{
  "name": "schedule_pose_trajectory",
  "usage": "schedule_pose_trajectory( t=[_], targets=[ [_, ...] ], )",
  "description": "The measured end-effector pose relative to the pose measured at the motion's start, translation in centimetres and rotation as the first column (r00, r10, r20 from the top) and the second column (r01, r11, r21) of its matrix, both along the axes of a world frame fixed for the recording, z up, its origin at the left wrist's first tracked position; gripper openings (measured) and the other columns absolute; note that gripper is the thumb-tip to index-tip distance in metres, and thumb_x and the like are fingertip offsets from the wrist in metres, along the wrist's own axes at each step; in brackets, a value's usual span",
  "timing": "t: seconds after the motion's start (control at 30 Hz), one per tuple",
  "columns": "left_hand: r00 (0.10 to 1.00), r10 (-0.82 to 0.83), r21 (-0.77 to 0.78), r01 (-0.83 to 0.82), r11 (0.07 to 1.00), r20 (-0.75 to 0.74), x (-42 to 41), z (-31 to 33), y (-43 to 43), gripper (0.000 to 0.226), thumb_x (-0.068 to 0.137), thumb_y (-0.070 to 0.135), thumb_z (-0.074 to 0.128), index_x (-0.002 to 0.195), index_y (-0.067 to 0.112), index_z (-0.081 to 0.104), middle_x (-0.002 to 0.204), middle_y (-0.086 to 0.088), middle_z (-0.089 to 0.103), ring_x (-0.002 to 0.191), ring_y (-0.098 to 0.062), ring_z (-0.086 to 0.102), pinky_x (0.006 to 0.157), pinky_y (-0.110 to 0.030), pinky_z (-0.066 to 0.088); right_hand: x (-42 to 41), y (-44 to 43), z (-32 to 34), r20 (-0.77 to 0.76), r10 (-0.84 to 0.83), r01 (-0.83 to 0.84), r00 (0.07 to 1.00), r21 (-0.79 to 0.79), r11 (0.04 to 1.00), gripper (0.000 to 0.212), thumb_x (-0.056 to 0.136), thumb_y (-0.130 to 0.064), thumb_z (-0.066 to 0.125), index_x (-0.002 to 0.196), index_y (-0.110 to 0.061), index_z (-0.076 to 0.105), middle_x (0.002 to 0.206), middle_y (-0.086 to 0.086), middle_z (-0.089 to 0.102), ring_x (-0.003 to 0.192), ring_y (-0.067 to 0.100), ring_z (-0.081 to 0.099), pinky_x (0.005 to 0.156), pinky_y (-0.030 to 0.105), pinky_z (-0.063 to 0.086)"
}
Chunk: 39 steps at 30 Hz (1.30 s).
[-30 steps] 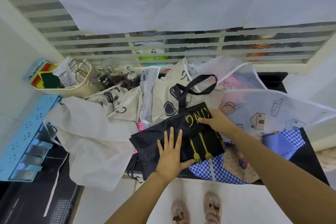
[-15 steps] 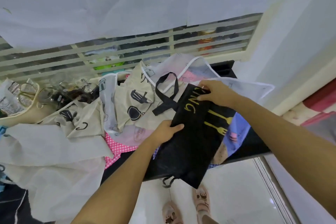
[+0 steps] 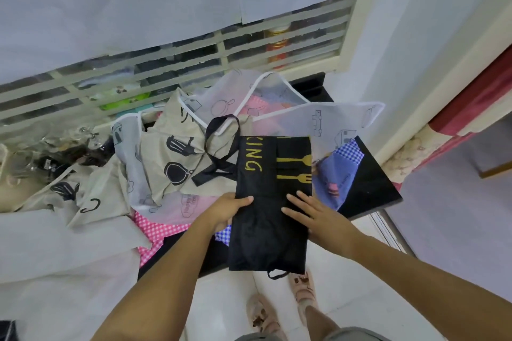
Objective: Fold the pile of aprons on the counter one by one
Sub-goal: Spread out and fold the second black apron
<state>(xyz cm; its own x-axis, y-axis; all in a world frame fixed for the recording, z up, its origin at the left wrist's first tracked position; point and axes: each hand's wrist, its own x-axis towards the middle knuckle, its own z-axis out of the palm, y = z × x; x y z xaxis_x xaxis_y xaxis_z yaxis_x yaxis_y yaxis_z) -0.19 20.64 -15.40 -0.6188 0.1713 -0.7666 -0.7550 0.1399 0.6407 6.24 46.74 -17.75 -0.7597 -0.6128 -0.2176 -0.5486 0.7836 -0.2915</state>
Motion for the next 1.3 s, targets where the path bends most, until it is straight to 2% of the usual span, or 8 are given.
schedule_pose_trajectory(
  t=[0.2, 0.43, 0.67, 0.93, 1.07, 1.13, 1.23, 1.3],
  targets=[
    [0.988, 0.115, 0.082, -0.124, 0.989, 0.106, 0.9, 0.4, -0.3, 0.03, 0.1, 0.019, 0.049, 0.118, -0.002, 0.06, 0.111, -0.018, 0.069, 0.102, -0.03, 0.067, 0.088, -0.04, 0.054, 0.0, -0.1, 0.2, 0.019, 0.14, -0.14, 0.99, -0.018, 0.99, 0.091, 0.089, -0.049, 0.057, 0.146, -0.046, -0.014, 0.156, -0.014, -0.02, 0.141, 0.008, -0.027, 0.109, 0.028, -0.02],
    [0.939, 0.204, 0.213, -0.268, 0.94, 0.278, 1.3, 1.5, -0.6, 0.039, 0.098, 0.031, 0.052, 0.118, -0.001, 0.061, 0.112, -0.02, 0.069, 0.103, -0.03, 0.067, 0.093, -0.041, 0.051, -1.0, -1.2, 0.9, -0.106, 0.061, -0.068, 0.993, -0.058, 0.996, 0.103, 0.078, -0.033, 0.075, 0.153, -0.032, 0.003, 0.159, 0.001, 0.002, 0.147, 0.02, -0.007, 0.113, 0.037, -0.001],
    [0.978, -0.135, -0.026, 0.141, 0.99, 0.161, 2.8, 1.6, -2.3, 0.031, 0.094, 0.013, 0.059, 0.124, 0.005, 0.058, 0.107, -0.009, 0.071, 0.092, -0.022, 0.068, 0.074, -0.032, 0.057, -1.9, -0.7, 0.9, -0.015, 0.106, -0.105, 0.994, 0.022, 0.994, 0.09, 0.092, -0.011, 0.058, 0.146, -0.037, -0.01, 0.154, -0.01, -0.016, 0.139, 0.01, -0.024, 0.103, 0.021, -0.025],
    [0.957, 0.203, -0.021, -0.203, 0.979, 0.206, 4.1, 2.5, -0.9, 0.011, 0.096, 0.007, 0.054, 0.098, 0.003, 0.064, 0.085, -0.009, 0.069, 0.079, -0.021, 0.064, 0.054, -0.025, 0.055, -1.7, -0.8, -0.4, 0.198, -0.026, 0.063, 0.98, -0.183, 0.981, 0.07, 0.092, -0.033, 0.059, 0.149, -0.033, 0.019, 0.153, -0.018, 0.002, 0.141, 0.001, -0.008, 0.112, 0.022, -0.017],
    [0.917, 0.342, 0.126, -0.371, 0.92, 0.205, 2.9, 4.0, -1.1, 0.018, 0.097, 0.008, 0.051, 0.098, -0.004, 0.064, 0.087, -0.015, 0.069, 0.069, -0.025, 0.07, 0.054, -0.032, 0.059, -1.6, -1.1, 1.9, 0.463, -0.144, 0.362, 0.874, -0.425, 0.83, 0.052, 0.09, -0.005, 0.06, 0.137, -0.026, 0.046, 0.145, -0.012, 0.034, 0.136, 0.006, 0.028, 0.114, 0.022, 0.019],
    [0.935, 0.312, 0.15, -0.337, 0.929, 0.17, 2.3, 4.5, -1.2, 0.024, 0.099, 0.014, 0.048, 0.101, -0.004, 0.064, 0.084, -0.017, 0.072, 0.064, -0.023, 0.071, 0.056, -0.032, 0.06, -2.3, -1.5, 3.6, 0.552, -0.287, 0.574, 0.783, -0.464, 0.674, 0.023, 0.094, -0.003, 0.053, 0.111, -0.016, 0.059, 0.117, -0.007, 0.056, 0.107, 0.007, 0.052, 0.093, 0.013, 0.039],
    [0.955, 0.292, 0.069, -0.296, 0.953, 0.058, 1.3, 4.9, -1.2, 0.025, 0.1, 0.015, 0.045, 0.094, -0.002, 0.063, 0.064, -0.014, 0.07, 0.052, -0.017, 0.068, 0.049, -0.024, 0.056, -4.3, -2.0, 5.1, 0.661, -0.399, 0.763, 0.636, -0.457, 0.458, 0.024, 0.099, -0.012, 0.046, 0.078, -0.011, 0.057, 0.071, -0.01, 0.062, 0.067, 0.002, 0.054, 0.066, 0.015, 0.041],
    [0.964, 0.265, 0.004, -0.265, 0.964, -0.025, 0.7, 5.4, -0.8, 0.024, 0.099, 0.011, 0.045, 0.09, 0.001, 0.064, 0.067, -0.014, 0.071, 0.057, -0.02, 0.07, 0.053, -0.027, 0.058, -5.9, -1.9, 5.4, 0.641, -0.441, 0.772, 0.628, -0.445, 0.453, 0.032, 0.099, -0.026, 0.047, 0.082, -0.003, 0.061, 0.072, 0.005, 0.063, 0.067, 0.009, 0.054, 0.067, 0.023, 0.042]
  ],
)
